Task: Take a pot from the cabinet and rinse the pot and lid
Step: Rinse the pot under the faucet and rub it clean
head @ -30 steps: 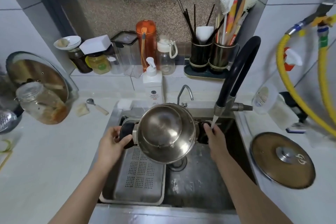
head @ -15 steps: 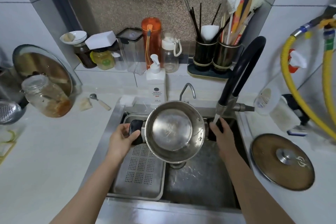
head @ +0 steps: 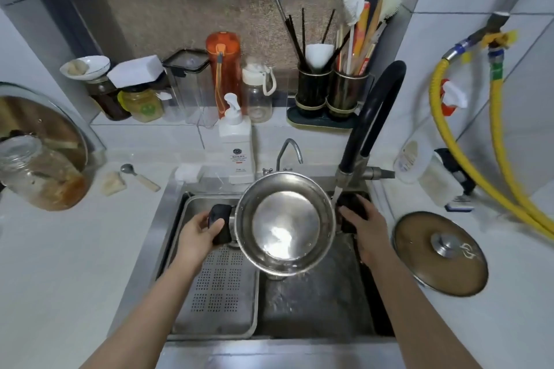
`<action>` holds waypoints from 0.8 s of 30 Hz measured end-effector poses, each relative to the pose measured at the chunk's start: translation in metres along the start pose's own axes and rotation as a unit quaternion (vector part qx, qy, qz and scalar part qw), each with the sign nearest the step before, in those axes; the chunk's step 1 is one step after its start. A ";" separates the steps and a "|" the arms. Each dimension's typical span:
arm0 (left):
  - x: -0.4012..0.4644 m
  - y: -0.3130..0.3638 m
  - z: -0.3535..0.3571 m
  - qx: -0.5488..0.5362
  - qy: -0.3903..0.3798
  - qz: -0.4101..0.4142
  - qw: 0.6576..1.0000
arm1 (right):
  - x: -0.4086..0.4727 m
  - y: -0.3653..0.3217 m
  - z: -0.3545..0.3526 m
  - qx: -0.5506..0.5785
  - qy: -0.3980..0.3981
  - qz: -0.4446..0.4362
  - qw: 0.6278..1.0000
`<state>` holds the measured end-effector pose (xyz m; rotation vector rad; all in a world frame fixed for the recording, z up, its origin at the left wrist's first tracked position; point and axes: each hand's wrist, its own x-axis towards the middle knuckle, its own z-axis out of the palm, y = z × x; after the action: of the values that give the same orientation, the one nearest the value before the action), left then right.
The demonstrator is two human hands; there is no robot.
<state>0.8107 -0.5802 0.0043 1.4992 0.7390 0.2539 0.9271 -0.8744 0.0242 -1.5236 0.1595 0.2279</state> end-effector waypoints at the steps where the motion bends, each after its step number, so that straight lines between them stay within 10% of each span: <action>1: 0.000 -0.002 0.005 -0.002 -0.008 -0.002 1.000 | -0.002 -0.003 -0.003 0.018 0.012 0.004 1.000; 13: -0.002 -0.022 0.086 -0.034 -0.091 -0.110 0.989 | -0.031 -0.034 -0.050 0.150 0.050 0.010 0.987; 24: -0.033 -0.040 0.160 -0.139 -0.164 -0.184 0.959 | -0.050 -0.055 -0.065 0.002 0.066 -0.101 0.993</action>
<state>0.8670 -0.7323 -0.0393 1.0762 0.6679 -0.1664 0.8950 -0.9431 0.0867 -1.5391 0.1099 -0.0348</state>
